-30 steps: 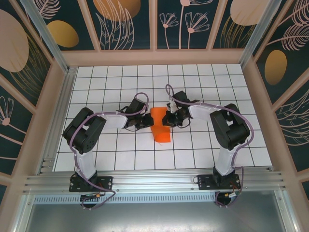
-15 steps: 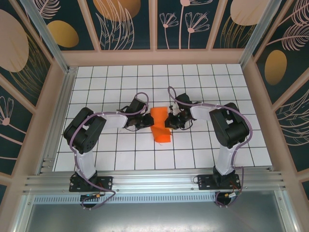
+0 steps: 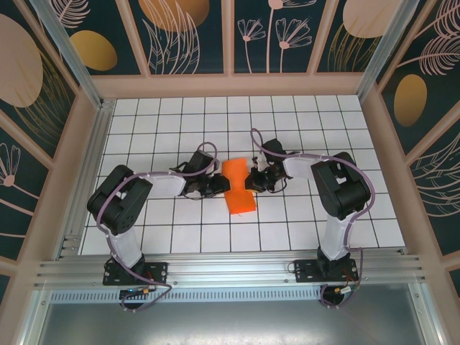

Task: Fold a paper plane with a square sheet of paper (pick it up from the middle)
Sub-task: First fold the square sheet of paper in half at the center of the table.

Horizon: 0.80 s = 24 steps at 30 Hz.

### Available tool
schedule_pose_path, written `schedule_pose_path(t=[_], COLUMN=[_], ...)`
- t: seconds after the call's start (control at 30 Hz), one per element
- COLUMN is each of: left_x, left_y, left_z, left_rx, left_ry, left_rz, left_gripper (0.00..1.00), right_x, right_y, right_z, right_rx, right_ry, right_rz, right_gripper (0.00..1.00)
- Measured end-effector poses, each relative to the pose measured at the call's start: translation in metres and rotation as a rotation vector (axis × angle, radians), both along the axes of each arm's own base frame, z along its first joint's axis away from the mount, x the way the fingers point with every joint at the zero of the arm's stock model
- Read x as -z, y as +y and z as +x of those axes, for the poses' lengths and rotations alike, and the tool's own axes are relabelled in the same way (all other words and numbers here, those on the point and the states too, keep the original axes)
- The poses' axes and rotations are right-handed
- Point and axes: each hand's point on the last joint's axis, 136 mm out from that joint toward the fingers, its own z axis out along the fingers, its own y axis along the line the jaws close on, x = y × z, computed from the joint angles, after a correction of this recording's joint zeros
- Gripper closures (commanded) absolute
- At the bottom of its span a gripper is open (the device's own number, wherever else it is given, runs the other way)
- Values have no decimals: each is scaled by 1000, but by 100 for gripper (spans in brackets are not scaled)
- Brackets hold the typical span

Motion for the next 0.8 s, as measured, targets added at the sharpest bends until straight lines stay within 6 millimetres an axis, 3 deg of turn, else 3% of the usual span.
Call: schedule_pose_path(t=[0.17,0.6,0.7,0.8], left_x=[4,-8,-20,-46], left_y=[-8,-5,-1,2], left_z=[-14,-22,-13,1], left_rx=[25,16,-27,-75], left_ry=[20,-42,-97,-188], left_rz=[-4,20,31,15], left_gripper=[74,70,67,66], right_x=[1,0,-1,-1], right_y=[0,4,4,5], right_z=[0,1,1,2], right_rx=[15,36,36,36], right_ry=[12,-13,-29,-36], right_rz=[0,20,16,12], right_gripper=[92,92,91,91])
